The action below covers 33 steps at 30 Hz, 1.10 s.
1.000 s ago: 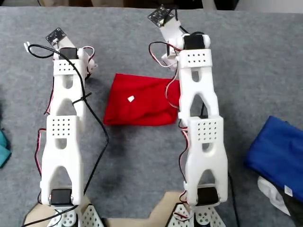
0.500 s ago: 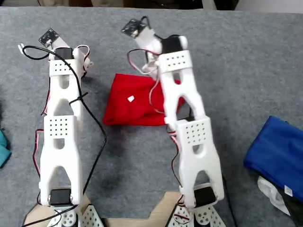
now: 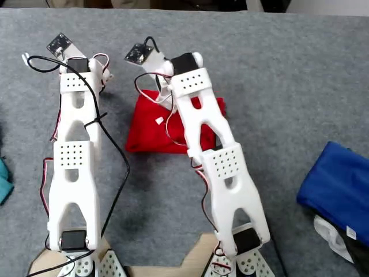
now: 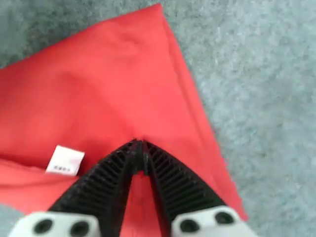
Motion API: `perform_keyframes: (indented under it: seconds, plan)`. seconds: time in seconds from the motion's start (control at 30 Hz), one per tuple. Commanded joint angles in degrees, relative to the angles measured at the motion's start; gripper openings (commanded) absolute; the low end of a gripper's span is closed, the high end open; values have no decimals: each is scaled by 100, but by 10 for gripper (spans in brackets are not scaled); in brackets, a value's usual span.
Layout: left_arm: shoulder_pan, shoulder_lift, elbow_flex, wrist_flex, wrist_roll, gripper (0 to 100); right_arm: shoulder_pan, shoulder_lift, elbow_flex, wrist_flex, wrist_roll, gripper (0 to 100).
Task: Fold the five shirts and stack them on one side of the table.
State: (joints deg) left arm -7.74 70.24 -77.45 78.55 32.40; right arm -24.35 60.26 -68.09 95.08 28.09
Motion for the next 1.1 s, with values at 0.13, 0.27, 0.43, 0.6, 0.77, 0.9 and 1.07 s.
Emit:
perform_keyframes:
  seconds: [0.13,0.27,0.43,0.6,0.77,0.9,1.07]
  plan:
    - [-18,-84,-290,-62,26,19,-13,-31,-268,475,-44,9]
    - [-35,-84,-290,-62,26,19,-4,-31,-268,695,-35,9]
    - [-26,-84,-290,-62,26,19,277,-66,-251,730,-44,9]
    - [-35,-84,-290,-62,26,19,479,-163,119,738,-26,9]
    - [-44,-84,-290,-70,26,19,497,-760,1226,721,-9,9]
    - [-44,-84,-290,-70,26,19,620,-1288,1851,721,-9,9]
    - [-44,-84,-290,-141,26,19,840,-1982,2695,721,123,9]
